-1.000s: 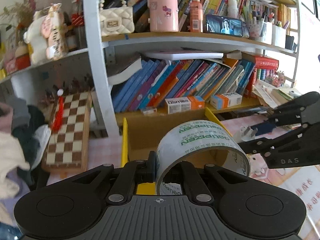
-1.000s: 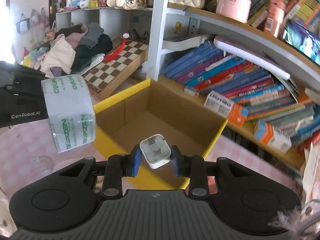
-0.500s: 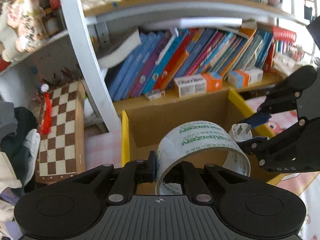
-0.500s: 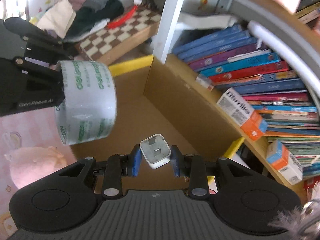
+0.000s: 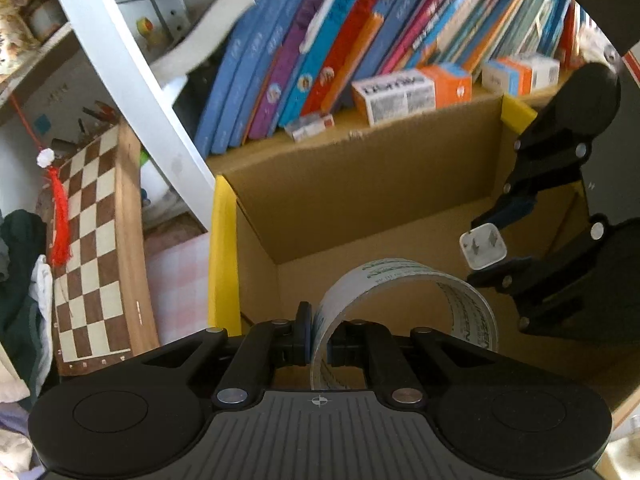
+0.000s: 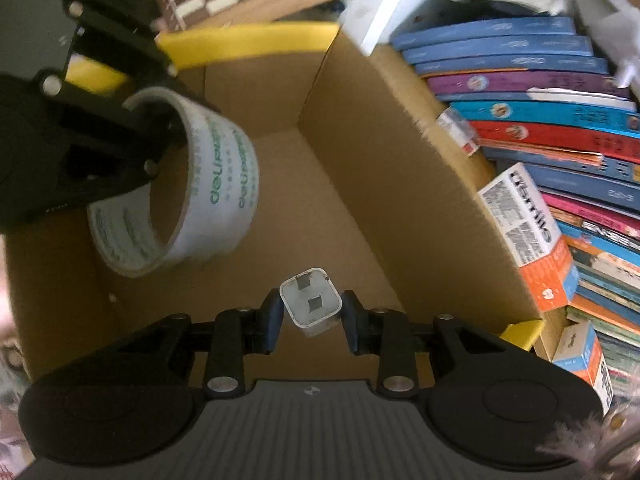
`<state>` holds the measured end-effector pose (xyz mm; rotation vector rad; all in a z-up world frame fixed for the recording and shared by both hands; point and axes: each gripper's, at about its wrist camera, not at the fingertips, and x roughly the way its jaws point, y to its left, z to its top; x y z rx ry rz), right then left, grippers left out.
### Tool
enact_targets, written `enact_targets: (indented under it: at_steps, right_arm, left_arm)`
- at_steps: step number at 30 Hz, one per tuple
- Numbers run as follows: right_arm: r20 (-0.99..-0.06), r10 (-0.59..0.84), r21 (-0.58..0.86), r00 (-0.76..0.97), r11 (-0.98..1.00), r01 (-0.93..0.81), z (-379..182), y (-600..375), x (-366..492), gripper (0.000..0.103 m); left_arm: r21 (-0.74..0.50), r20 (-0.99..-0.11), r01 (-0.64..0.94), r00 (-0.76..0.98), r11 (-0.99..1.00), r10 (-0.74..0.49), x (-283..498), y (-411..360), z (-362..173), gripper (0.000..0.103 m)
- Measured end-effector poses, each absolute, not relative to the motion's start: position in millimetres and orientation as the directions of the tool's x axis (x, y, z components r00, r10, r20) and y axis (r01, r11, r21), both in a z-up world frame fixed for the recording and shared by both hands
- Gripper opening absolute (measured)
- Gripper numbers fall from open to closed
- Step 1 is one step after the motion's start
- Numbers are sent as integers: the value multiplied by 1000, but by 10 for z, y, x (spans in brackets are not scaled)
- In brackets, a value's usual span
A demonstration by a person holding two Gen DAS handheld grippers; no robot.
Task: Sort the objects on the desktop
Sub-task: 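Open the left tool dropping the tape roll while the right tool releases the plug into the box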
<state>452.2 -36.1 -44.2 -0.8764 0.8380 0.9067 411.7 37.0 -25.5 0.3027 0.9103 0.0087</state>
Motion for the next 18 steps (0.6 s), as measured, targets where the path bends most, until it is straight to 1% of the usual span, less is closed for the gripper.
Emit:
enact_targets:
  at_steps: [9,11,12,13,15,17,18]
  right_arm:
    - [-909,265,-229,321,327,-917,-547,-360,4620,30]
    - [-910,269,-221,315,327,-919,-542,-365,4622,30]
    - [-910,272,-219,313,328,-919,-537,-368,4620,31]
    - [-908,276,-218,315,329,-919,-530,-370,4614,37]
    - [-901,289,-224,324,329,-917,-510,-374,4591,46]
    - [-899,300,-217,319,327,-920,-496,-388,4576,50]
    - [-898,306,-213,318,329,-920,-485,-394,4570,54]
  left_arm:
    - [294,-794,154,589,943,151,4211,291,-363,7]
    - [297,-795,158,587,942,152,4222,280,-359,10]
    - [299,-796,157,585,941,155,4231,276,-360,14]
    - [301,-797,158,584,940,157,4232,270,-359,15]
    - [306,-795,163,586,938,157,4218,258,-351,17]
    - [310,-793,169,588,935,157,4204,245,-343,23]
    - [313,-792,172,589,934,157,4197,239,-339,28]
